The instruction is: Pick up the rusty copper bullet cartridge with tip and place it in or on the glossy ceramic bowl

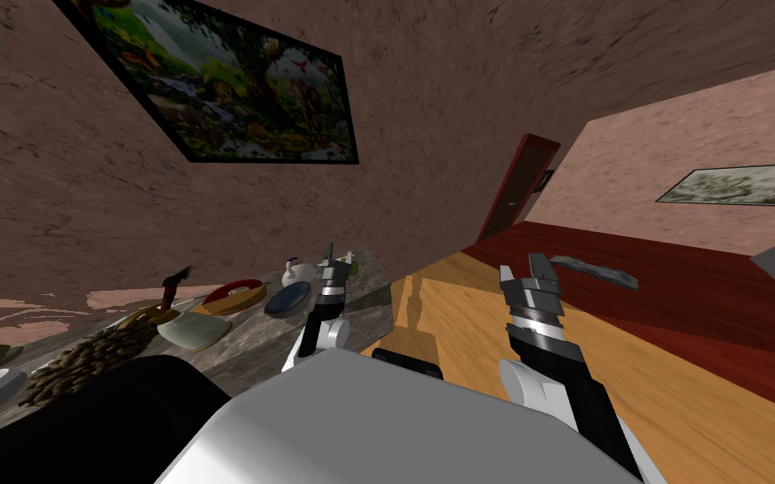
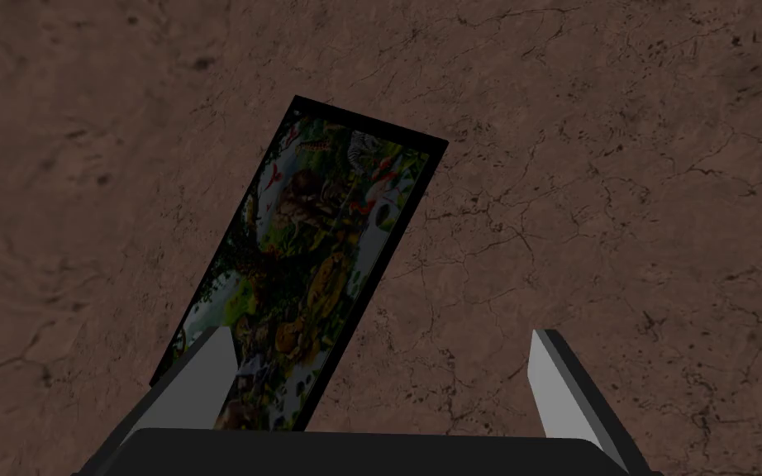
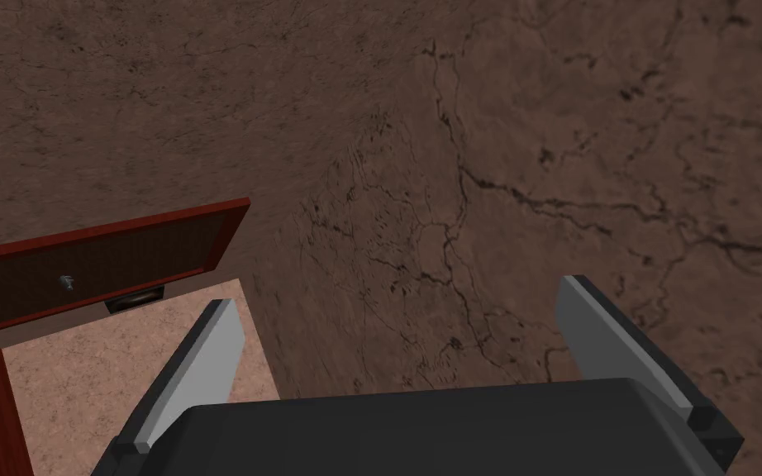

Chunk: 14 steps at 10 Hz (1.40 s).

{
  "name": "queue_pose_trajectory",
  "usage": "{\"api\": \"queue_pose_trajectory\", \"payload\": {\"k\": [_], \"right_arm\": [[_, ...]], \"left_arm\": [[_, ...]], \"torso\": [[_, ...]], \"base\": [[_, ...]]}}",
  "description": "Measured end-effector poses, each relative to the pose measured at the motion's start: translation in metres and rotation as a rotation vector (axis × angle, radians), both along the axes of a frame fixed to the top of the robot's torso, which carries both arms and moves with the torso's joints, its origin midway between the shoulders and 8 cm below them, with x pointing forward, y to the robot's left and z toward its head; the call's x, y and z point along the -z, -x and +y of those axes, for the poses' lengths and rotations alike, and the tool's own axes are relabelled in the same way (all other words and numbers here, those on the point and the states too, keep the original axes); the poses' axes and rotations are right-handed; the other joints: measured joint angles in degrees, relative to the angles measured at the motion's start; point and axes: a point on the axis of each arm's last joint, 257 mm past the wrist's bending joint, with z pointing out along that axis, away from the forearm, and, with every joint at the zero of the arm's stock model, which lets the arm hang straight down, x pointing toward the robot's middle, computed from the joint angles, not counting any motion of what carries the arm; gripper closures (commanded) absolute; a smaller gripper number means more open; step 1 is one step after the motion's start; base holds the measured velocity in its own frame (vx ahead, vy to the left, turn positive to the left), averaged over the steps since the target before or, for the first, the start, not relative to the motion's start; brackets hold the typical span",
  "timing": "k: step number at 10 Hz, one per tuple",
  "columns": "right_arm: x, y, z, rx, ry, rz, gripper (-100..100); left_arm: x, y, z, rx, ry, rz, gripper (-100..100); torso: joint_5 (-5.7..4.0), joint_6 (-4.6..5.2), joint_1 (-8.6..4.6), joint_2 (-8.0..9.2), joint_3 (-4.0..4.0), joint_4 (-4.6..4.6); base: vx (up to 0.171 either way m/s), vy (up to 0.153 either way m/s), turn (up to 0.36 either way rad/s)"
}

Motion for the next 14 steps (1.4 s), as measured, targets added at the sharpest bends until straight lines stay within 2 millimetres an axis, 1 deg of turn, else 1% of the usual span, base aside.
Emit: {"api": "queue_pose_trajectory", "payload": {"k": [3,5,7,10,12,14], "right_arm": [[0.000,0.000,0.000,0.000,0.000,0.000,0],[0.000,0.000,0.000,0.000,0.000,0.000,0],[0.000,0.000,0.000,0.000,0.000,0.000,0],[0.000,0.000,0.000,0.000,0.000,0.000,0],[0.000,0.000,0.000,0.000,0.000,0.000,0],[0.000,0.000,0.000,0.000,0.000,0.000,0]], "left_arm": [[0.014,-0.008,-0.003,0.019,-0.072,0.060,-100],[0.025,-0.014,0.000,0.024,-0.119,0.111,-100],[0.038,-0.018,0.000,0.024,-0.166,0.170,-100],[0.063,-0.027,0.007,0.016,-0.244,0.273,-100],[0.072,-0.031,0.009,0.012,-0.275,0.314,-100],[0.091,-0.038,0.015,0.005,-0.330,0.385,-100]], "torso": [[0.01,0.00,0.02,-0.05,-0.03,-0.01],[0.01,-0.01,0.03,-0.06,-0.03,-0.01],[0.00,-0.01,0.01,-0.06,-0.04,-0.02],[0.01,-0.01,0.02,-0.09,-0.06,-0.02],[0.01,0.00,0.02,-0.05,-0.03,-0.01],[0.01,0.00,0.03,-0.09,-0.05,-0.02]], "base": [[0.012,0.001,0.050],[0.017,0.001,0.073],[0.018,-0.001,0.070],[0.022,-0.001,0.069],[0.015,0.003,0.069],[0.020,-0.002,0.060]]}}
